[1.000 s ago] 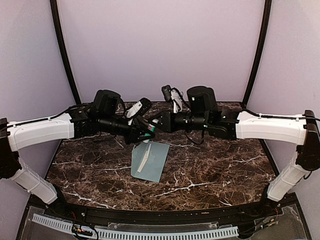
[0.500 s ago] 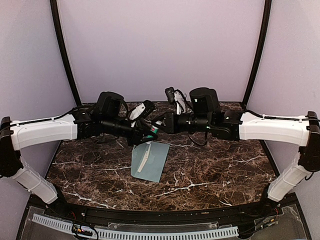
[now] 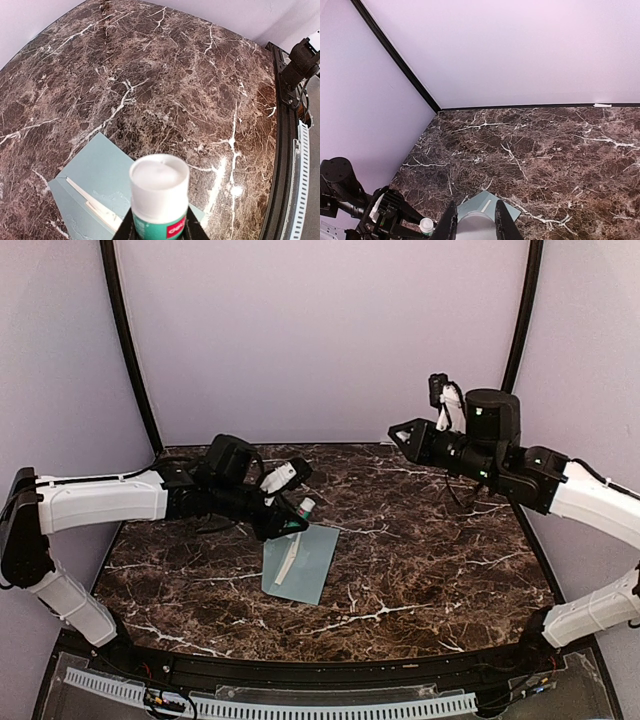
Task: Place the letter into the envelope and seal it
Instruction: Open the solid glue cap from the solid glue, then place the solid glue cap at the center of the board.
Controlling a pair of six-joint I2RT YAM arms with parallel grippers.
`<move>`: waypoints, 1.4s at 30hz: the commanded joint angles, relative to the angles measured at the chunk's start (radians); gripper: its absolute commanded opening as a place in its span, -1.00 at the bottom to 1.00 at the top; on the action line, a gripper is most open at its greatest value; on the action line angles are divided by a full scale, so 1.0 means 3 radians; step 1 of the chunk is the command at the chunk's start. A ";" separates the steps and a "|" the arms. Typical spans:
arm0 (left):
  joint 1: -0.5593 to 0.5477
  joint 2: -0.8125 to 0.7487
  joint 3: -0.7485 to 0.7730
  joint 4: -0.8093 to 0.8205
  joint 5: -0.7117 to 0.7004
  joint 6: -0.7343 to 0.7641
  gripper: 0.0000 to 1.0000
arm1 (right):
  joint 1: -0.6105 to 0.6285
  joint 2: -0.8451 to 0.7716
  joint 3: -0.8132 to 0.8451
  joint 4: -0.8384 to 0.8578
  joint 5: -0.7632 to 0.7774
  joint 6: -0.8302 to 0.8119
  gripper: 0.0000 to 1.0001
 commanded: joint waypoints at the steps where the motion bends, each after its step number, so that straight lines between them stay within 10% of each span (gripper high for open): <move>1: 0.0069 -0.0212 -0.0023 0.0032 -0.0114 -0.0056 -1.00 | -0.0031 -0.0010 -0.0263 -0.0055 0.0246 -0.0015 -1.00; 12: 0.1365 -0.1170 -0.0339 0.0524 0.0106 -0.0778 -1.00 | -0.0028 0.0489 -0.1077 0.0531 0.0678 0.0096 -1.00; 42: 0.1378 -0.1129 -0.0463 0.0674 0.0649 -0.0915 -1.00 | -0.0038 0.2115 -0.0554 0.0740 0.1018 0.0304 -0.54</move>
